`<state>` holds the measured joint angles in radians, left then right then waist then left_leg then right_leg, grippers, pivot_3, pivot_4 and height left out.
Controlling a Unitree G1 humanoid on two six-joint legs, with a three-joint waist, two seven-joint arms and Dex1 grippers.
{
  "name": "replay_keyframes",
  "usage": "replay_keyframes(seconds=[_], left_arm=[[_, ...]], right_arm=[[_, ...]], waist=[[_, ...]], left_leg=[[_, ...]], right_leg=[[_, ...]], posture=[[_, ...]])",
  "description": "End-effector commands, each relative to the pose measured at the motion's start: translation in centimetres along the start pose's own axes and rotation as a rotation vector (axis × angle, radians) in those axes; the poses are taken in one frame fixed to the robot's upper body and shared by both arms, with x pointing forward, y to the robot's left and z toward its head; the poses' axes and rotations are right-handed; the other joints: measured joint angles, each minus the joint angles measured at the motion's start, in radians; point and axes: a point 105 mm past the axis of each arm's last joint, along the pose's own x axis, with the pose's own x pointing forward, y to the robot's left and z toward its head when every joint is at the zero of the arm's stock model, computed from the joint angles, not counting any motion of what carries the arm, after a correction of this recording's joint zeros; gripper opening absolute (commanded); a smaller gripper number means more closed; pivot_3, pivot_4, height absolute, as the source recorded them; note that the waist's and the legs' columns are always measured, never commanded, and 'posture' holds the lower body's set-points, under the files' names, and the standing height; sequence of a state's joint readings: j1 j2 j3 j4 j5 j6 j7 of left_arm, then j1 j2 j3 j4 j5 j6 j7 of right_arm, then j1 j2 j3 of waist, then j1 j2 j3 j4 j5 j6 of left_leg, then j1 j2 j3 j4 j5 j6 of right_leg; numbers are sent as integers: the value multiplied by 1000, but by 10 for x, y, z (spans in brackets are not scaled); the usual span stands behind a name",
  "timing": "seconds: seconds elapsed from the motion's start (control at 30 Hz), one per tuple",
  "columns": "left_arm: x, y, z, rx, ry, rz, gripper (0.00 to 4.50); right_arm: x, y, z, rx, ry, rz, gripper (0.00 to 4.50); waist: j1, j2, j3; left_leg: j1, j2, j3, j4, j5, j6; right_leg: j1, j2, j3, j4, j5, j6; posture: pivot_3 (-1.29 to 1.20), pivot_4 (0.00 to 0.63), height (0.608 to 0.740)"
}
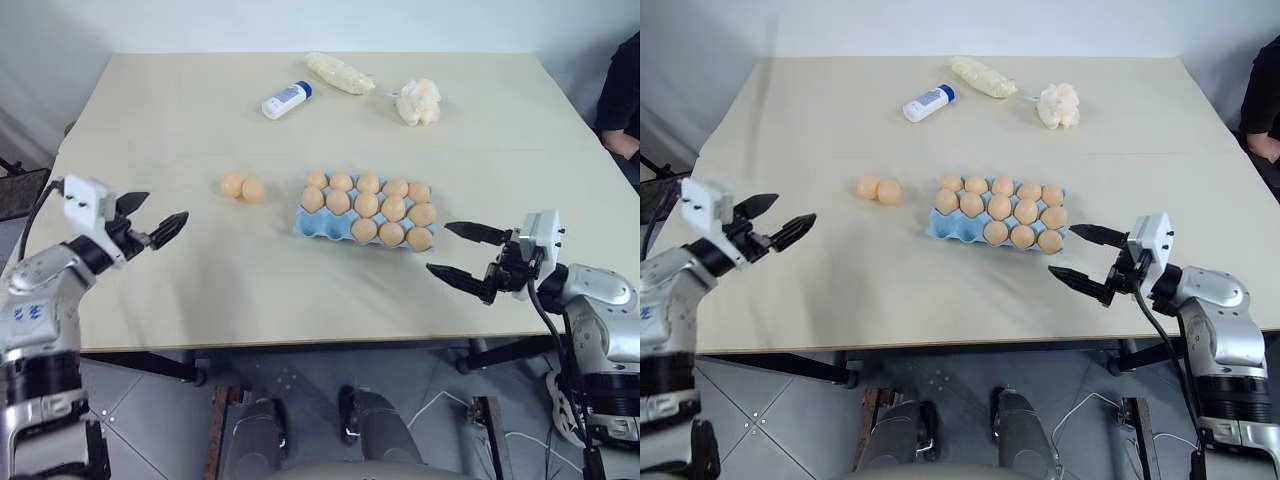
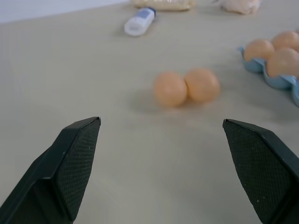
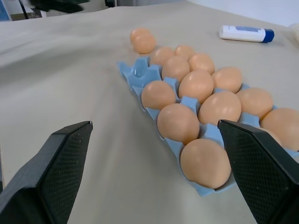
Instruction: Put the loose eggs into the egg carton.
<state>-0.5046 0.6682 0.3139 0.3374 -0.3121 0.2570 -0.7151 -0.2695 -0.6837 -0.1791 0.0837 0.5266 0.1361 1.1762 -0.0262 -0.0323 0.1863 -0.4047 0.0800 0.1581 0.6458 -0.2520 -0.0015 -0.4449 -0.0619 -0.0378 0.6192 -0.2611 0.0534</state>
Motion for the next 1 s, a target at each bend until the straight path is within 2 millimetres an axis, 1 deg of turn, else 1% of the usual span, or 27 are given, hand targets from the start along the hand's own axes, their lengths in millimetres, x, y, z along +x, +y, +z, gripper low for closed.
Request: replay_keyframes(seconds=[0.03, 0.1, 0.17, 0.27, 0.3, 0.37, 0.47, 0.67, 0.9, 1.0], left_arm=[[24, -1, 8, 49, -16, -13, 4469], [38, -3, 9, 44, 3, -17, 4469], [46, -5, 10, 33, 17, -14, 4469], [61, -11, 21, 27, 2, -18, 4469], [63, -11, 21, 31, 4, -19, 4469], [70, -7, 13, 25, 53, 13, 4469], [78, -6, 5, 21, 81, 31, 4469], [92, -6, 4, 10, 85, 42, 4469], [101, -7, 3, 7, 119, 48, 4469], [103, -6, 1, 2, 137, 61, 4469]], right_arm=[[-2, 0, 6, -25, -14, -7, 4500], [-3, 1, 6, -25, -15, -15, 4500], [-5, 2, 6, -25, -17, -25, 4500], [-8, 4, 5, -21, -19, -43, 4500], [-9, 6, 4, -20, -17, -45, 4500], [-11, 8, 2, -15, -14, -53, 4500], [-11, 8, 1, -13, -14, -56, 4500], [-9, 8, 2, -14, -18, -58, 4500], [-14, 10, -1, -8, -10, -78, 4500], [-15, 11, -2, -6, -9, -86, 4500]], waist=[[0, 0, 0], [1, 0, 0], [-3, 0, 0], [-1, 0, 0], [-2, 0, 0], [-1, 0, 0], [-3, 0, 0], [0, 0, 0], [0, 0, 0], [-1, 0, 0]], left_leg=[[0, 0, 0, 0, 0, 0], [0, 0, 0, 0, 0, 0], [0, 0, 1, 0, 0, 1], [0, -1, 2, 1, 1, 3], [0, -1, 2, 1, 1, 3], [0, 0, 2, 1, 1, 3], [1, -1, 2, 2, 1, 2], [0, -1, 2, 2, 1, 2], [0, -1, 2, 2, 1, 2], [0, -1, 2, 2, 1, 2]], right_leg=[[0, 0, 0, 0, 0, 0], [0, 1, 0, 0, 0, 0], [0, 1, 0, 0, 0, 0], [-1, 4, 0, 0, 0, 0], [-1, 4, 0, 0, 0, 0], [-1, 5, 1, 1, 0, -1], [-1, 5, 1, 2, 0, -1], [-1, 5, 1, 2, 0, -1], [-1, 7, 0, 1, 0, -1], [-1, 11, 1, 1, 0, -1]], posture=[[0, 150, 740], [0, 150, 740], [0, 150, 740], [0, 150, 740], [0, 150, 740], [0, 150, 740], [0, 150, 740], [0, 150, 740], [0, 150, 740], [0, 150, 740]])
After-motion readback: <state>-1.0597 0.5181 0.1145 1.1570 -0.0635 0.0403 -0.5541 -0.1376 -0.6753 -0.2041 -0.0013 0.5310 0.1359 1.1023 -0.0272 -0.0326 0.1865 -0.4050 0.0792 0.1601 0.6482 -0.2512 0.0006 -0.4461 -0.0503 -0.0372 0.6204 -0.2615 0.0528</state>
